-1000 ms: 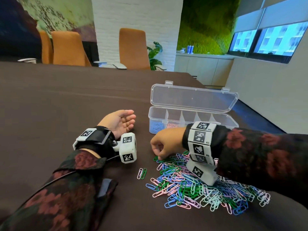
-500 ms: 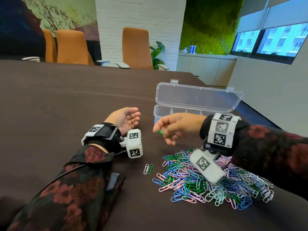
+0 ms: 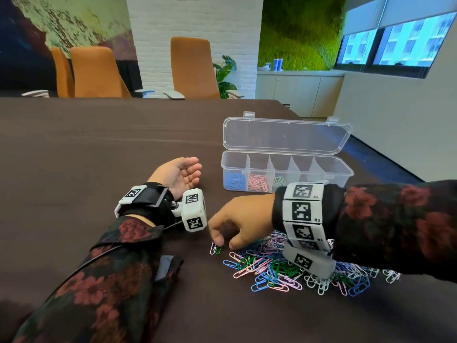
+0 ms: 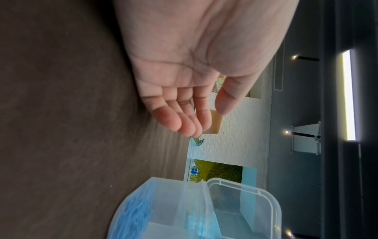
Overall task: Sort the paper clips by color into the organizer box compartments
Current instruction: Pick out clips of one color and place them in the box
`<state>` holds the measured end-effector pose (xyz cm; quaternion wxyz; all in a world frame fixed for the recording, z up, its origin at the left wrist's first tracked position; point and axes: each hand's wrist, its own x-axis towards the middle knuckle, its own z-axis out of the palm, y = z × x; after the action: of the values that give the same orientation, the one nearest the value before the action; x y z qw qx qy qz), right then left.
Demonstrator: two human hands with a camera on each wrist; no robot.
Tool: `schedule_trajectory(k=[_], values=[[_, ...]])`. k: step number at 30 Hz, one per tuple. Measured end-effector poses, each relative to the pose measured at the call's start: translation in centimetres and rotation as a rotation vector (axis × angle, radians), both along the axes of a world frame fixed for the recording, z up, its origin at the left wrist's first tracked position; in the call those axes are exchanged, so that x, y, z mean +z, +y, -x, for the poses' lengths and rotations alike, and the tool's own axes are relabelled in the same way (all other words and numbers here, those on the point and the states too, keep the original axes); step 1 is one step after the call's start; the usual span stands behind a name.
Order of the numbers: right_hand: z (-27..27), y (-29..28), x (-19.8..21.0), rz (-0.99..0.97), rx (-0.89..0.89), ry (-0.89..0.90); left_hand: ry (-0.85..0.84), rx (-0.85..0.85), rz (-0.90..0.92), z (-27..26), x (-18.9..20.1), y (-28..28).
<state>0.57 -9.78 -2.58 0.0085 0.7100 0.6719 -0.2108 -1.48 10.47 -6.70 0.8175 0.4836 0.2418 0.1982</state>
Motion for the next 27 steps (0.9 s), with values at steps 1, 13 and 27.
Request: schedule_trajectory(k=[1,13,27], values=[[0.1,0.0,0.0,0.005,0.012,-0.045,0.0,0.0,-0.002,0.0,0.0,0.0],[0.0,0.1,-0.2,-0.037,0.062,-0.076,0.009,0.004,0.003,0.1,0.1,-0.3],[-2.6,-1.6,0.5,0.073,-0.08,-0.148,0.014,0.004,-0.01,0.1,0.1,-0.3]])
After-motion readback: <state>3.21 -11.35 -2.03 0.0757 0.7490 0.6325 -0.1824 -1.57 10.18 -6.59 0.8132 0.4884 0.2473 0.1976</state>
